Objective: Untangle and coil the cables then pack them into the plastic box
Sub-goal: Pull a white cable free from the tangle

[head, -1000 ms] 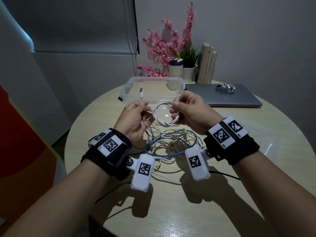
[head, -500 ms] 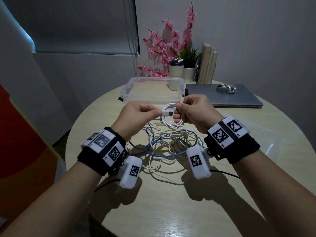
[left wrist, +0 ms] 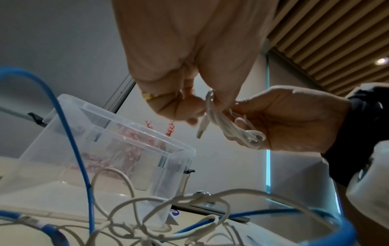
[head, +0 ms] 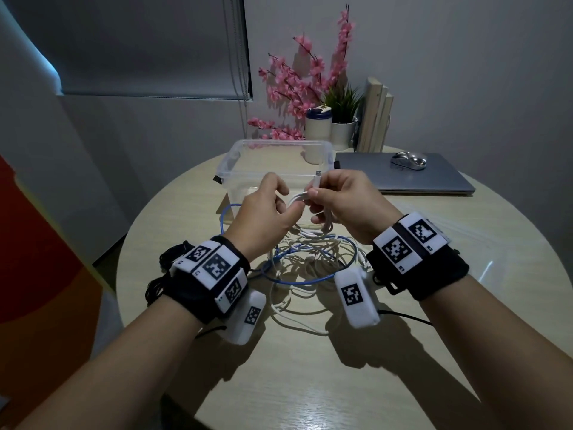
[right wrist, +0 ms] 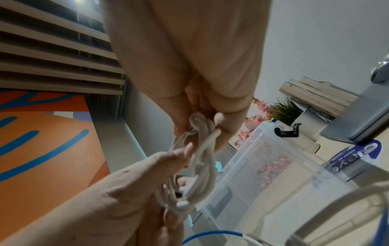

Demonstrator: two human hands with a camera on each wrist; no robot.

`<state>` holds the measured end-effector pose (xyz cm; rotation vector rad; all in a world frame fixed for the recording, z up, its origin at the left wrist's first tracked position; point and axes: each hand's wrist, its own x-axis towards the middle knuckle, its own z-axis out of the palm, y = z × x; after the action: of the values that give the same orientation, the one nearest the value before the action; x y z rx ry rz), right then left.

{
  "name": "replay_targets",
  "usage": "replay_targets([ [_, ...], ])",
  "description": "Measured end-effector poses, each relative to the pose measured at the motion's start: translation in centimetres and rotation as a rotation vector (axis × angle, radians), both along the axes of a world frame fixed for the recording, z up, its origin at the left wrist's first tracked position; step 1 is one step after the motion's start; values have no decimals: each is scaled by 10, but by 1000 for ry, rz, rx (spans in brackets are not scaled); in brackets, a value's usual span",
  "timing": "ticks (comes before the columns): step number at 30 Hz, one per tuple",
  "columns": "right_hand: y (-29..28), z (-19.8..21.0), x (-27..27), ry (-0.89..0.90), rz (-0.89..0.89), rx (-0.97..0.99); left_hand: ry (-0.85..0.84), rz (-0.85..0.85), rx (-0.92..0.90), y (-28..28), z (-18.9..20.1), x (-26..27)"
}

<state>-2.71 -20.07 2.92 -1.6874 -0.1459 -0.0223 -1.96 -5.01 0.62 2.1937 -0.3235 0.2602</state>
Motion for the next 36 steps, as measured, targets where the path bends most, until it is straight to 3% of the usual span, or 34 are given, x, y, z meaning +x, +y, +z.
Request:
replay_targets([
  [2, -1, 1, -2, -12, 27, 4, 170, -108, -95, 1, 2, 0],
  [4, -3, 1, -2, -21, 34, 6, 305, -188, -307, 4, 6, -2],
  [8, -5, -1, -2, -17, 42, 36, 547, -184, -568, 12, 12, -2],
  [12, 1, -3, -4, -13, 70, 54, 723, -135, -668, 16, 16, -1],
  [17, 5, -5, -4, 16, 124, 43, 806, -118, -778, 16, 19, -1],
  [23, 5, -6, -5, 49, 203, 9, 683, -85, -968, 14, 13, 3],
  [28, 3, -7, 1, 68, 89, -20, 470, -18, -1158, 15, 10, 5],
  [30, 2, -8, 4, 71, 32, -67, 373, -54, -1076, 14, 11, 3],
  [36, 2, -9, 9, 76, -50, -123, 97, -201, -497, 18, 16, -4],
])
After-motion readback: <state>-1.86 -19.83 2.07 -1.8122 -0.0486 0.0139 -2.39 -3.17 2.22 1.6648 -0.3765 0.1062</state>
